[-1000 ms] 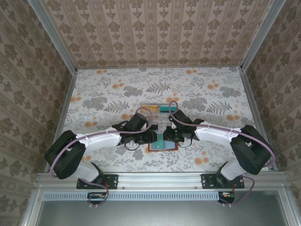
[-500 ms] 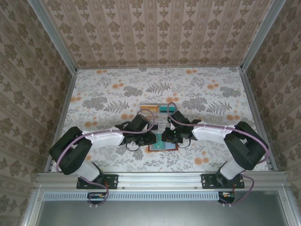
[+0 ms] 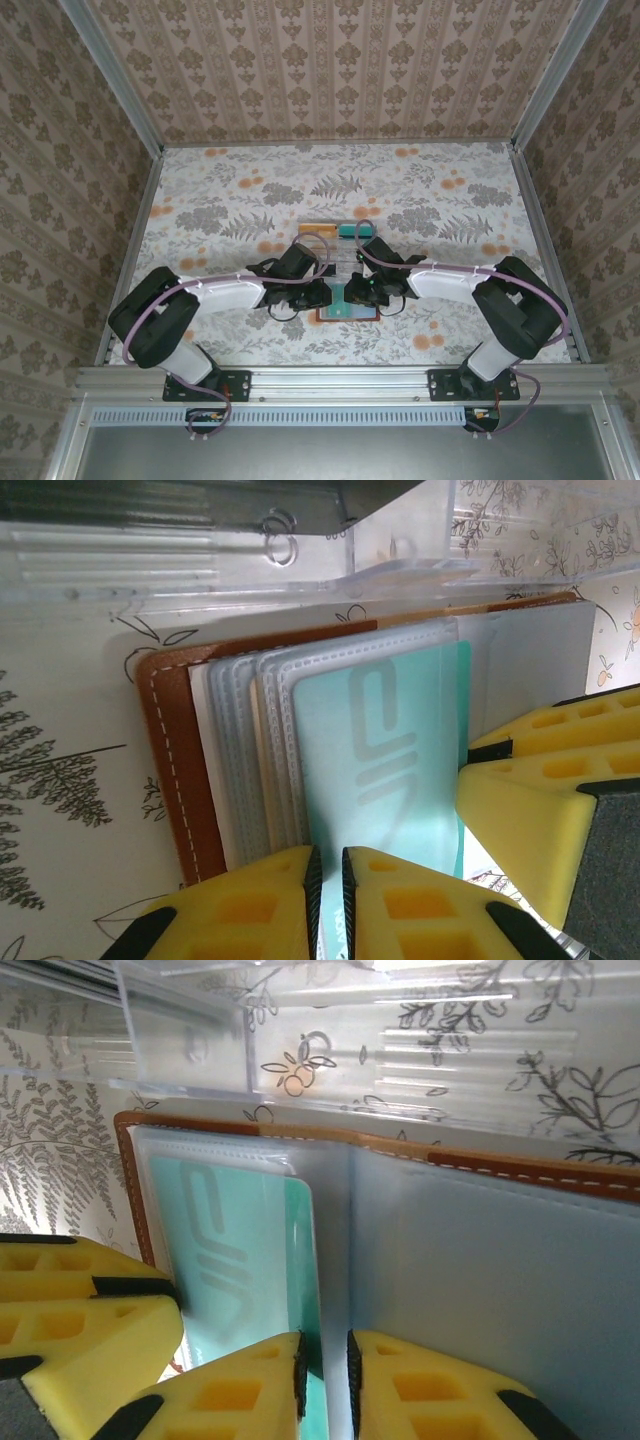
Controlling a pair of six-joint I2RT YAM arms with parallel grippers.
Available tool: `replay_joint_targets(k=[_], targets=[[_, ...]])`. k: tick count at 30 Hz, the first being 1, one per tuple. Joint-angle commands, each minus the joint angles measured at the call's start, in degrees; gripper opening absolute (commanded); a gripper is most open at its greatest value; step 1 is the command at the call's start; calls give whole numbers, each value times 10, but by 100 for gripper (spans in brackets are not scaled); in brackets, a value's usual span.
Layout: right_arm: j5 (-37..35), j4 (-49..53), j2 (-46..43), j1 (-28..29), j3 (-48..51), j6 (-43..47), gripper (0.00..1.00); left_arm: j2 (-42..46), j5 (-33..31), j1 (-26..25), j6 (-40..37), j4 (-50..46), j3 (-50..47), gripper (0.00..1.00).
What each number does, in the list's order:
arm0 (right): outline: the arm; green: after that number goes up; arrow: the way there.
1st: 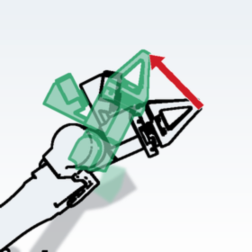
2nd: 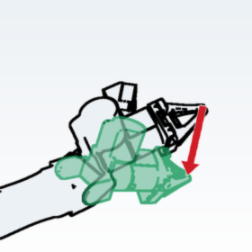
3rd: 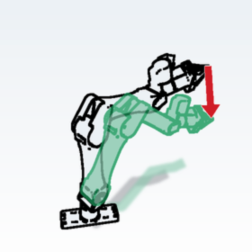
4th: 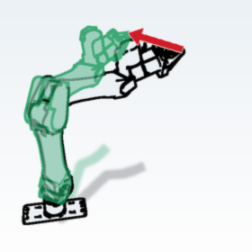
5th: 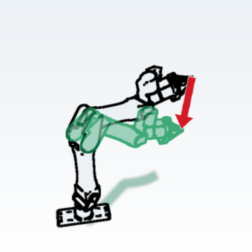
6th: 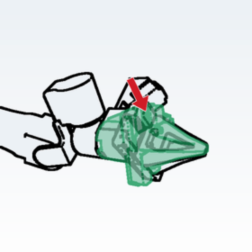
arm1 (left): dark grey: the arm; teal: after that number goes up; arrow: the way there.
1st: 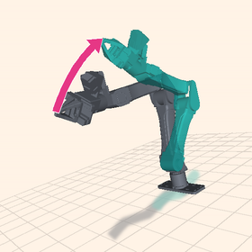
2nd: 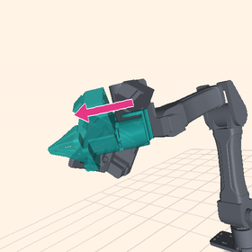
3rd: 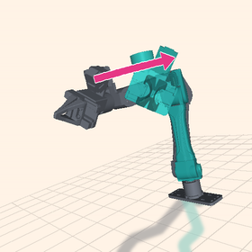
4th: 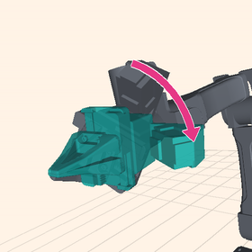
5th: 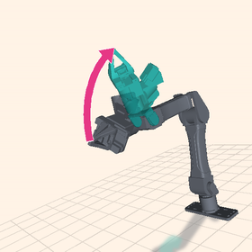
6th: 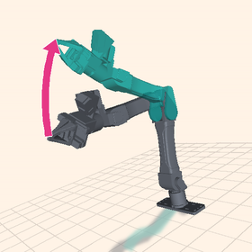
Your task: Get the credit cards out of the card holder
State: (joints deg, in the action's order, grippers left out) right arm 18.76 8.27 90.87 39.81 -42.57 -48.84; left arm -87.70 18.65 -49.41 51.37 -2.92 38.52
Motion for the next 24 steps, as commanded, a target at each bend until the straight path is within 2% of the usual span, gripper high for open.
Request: replay_joint_targets(k=[1,7,24], targets=[[19,-20,11,3,12,-14,19,-14,1,-2,0,-15,-6,17],[21,-22,6,2,18,-15,0,-13,-1,-1,-1,-20,-6,16],[12,5,-45,-28,46,0,0,-12,-11,-1,-6,-36,-6,14]])
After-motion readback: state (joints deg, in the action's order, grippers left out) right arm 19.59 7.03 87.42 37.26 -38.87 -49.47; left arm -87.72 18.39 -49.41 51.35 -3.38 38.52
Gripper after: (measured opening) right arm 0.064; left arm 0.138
